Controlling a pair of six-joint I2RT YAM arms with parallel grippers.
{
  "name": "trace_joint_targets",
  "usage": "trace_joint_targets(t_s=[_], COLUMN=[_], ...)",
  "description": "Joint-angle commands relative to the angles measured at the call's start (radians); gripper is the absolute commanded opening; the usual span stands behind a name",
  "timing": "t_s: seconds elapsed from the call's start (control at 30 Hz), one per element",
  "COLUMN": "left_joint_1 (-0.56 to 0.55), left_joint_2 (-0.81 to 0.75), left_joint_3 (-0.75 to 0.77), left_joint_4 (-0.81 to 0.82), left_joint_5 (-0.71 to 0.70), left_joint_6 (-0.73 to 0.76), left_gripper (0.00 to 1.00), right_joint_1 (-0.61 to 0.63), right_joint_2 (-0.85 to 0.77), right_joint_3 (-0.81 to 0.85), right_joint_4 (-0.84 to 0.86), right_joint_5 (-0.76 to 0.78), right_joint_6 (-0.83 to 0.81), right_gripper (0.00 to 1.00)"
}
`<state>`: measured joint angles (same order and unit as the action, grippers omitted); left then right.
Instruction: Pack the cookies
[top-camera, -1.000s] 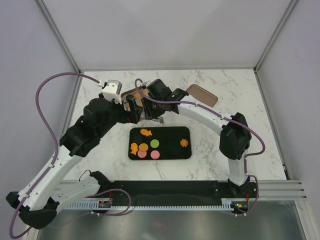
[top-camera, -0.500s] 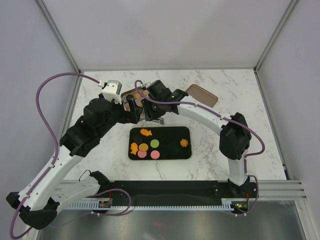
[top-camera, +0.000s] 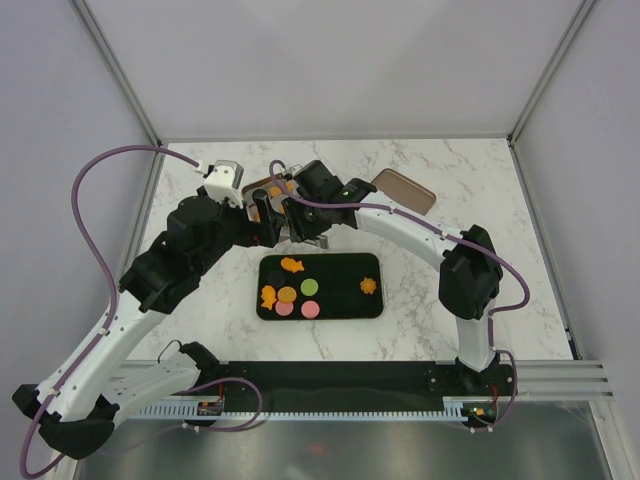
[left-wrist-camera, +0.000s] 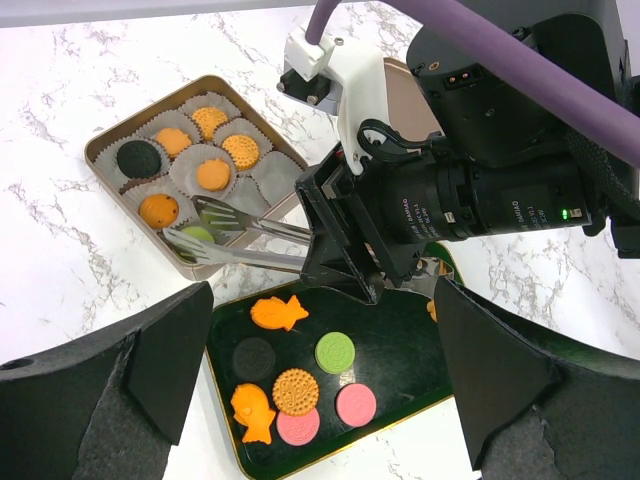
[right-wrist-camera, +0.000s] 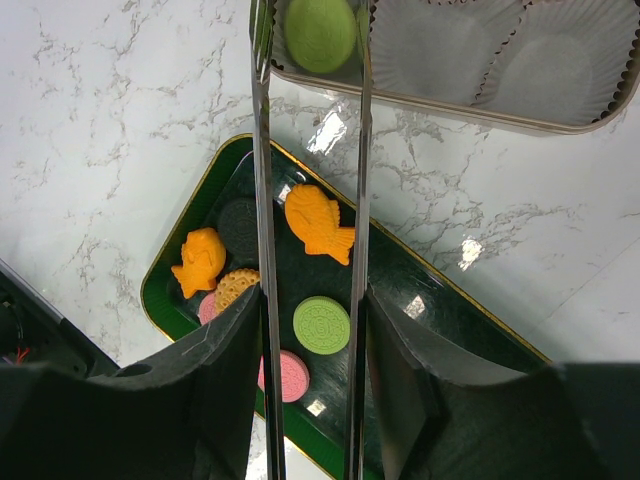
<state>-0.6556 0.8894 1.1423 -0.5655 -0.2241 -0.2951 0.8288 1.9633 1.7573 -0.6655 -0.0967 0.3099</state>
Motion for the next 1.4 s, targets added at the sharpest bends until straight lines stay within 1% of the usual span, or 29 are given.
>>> trace_joint_targets(t_s=[0.0,0.33,0.57,0.7,0.73,0.83,0.93,0.97,1.03,1.07,1.1,1.17,1.27,1.37], left_joint_1=[0.010,0.011,0.013,0.016,0.016,0.017,0.020,0.020,0.022,0.022,0.022,0.024,0.025,0.025], left_joint_2=[-0.007,-0.004,-0.007,-0.012,-0.012,-0.010,-0.004,-0.004,-0.004,-0.003,-0.004,-0.003,0.005,0.006], left_joint_3=[0.004,0.004,0.008,0.010,0.008,0.010,0.016,0.019,0.019,0.019,0.019,0.017,0.017,0.017], left_joint_4=[0.052,0.053,0.053,0.053,0.055,0.055,0.053,0.053,0.052,0.053,0.053,0.052,0.052,0.050], left_joint_5=[0.015,0.017,0.019,0.017,0.017,0.019,0.031,0.034,0.042,0.043,0.043,0.043,0.048,0.054], left_joint_6=[0.037,0.036,0.037,0.037,0.037,0.033,0.028,0.027,0.024,0.024,0.025,0.022,0.017,0.008], left_gripper=[1.00,1.00,1.00,1.00,1.00,1.00,1.00,1.00,1.00,1.00,1.00,1.00,1.00,1.00], right_joint_1=[0.004,0.006,-0.005,-0.020,-0.022,-0.025,-0.023,-0.019,-0.011,0.006,0.018,0.056,0.111,0.136], right_joint_2=[-0.023,-0.034,-0.052,-0.092,-0.109,-0.185,-0.289,-0.320,-0.408,-0.437,-0.486,-0.529,-0.595,-0.630], right_joint_3=[0.008,0.013,0.117,0.139,0.133,0.074,-0.039,-0.117,-0.195,-0.273,-0.309,-0.401,-0.475,-0.533], right_joint_4=[0.021,0.020,-0.008,-0.022,-0.023,-0.026,-0.028,-0.029,-0.040,-0.045,-0.051,-0.071,-0.098,-0.103], right_joint_5=[0.011,0.020,0.087,0.091,0.113,0.121,0.117,0.112,0.106,0.110,0.120,0.141,0.175,0.181], right_joint_6=[-0.006,-0.008,-0.022,-0.026,-0.025,-0.019,-0.008,-0.003,0.004,0.014,0.018,0.035,0.054,0.061], right_gripper=[0.51,0.52,0.51,0.51,0.51,0.51,0.51,0.51,0.51,0.51,0.51,0.51,0.51,0.53])
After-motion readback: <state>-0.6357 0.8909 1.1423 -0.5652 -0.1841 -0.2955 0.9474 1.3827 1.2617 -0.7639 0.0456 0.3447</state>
